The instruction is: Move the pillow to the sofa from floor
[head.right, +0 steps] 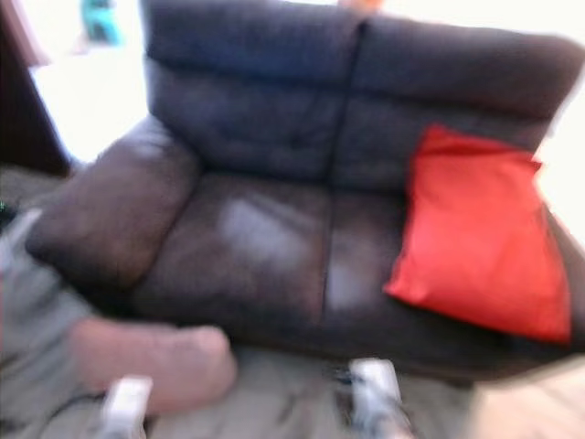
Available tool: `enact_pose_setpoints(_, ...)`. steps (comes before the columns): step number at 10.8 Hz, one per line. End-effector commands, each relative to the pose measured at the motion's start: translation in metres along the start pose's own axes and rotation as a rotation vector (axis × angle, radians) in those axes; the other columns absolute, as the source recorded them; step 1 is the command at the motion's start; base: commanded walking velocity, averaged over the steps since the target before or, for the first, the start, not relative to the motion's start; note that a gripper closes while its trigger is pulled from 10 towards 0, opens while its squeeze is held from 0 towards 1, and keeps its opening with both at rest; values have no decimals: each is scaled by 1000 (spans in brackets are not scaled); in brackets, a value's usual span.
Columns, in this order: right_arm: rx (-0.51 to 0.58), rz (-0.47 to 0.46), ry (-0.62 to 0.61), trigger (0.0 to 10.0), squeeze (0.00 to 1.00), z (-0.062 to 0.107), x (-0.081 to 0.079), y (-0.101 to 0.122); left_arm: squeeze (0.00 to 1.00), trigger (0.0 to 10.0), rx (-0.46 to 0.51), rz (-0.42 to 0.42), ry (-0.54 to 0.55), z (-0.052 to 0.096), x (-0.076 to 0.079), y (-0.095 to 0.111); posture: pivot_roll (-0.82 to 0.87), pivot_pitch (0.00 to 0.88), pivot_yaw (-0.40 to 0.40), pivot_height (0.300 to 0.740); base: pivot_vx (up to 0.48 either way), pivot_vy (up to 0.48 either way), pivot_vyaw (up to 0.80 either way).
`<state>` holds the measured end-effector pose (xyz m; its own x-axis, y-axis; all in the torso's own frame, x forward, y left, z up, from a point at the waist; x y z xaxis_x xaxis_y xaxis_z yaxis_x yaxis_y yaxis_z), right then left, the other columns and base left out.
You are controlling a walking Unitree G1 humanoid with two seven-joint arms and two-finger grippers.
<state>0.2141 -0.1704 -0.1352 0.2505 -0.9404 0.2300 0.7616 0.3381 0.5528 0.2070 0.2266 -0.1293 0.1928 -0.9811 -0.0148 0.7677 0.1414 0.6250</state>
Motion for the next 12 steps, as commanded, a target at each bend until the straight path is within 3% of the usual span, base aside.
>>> enact_pose_setpoints(1,-12,0,-41,10000,0,0,18,-4,0,10000,-8,-11,-30,-1,12,-1,67,30,-54,740,0,292,0)
enact_pose_setpoints(12,-34,-12,-33,10000,0,2,18,-13,0,10000,-18,-17,-29,0,9,-4,73,33,-47,740,0,291,0)
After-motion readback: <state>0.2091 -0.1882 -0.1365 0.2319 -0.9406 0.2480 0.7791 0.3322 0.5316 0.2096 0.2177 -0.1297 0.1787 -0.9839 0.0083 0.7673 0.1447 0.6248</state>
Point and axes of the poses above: a point about 5 cm out from each wrist's last joint towards the gripper, its own z axis pointing back from the gripper into the wrist, its own y axis along the axis of the wrist's last joint, x = y × z, the point moved 6 cm from there along -z, pointing out of the wrist towards the gripper, and after that the axes turned 15 degrees about z, right-handed, at the moved point
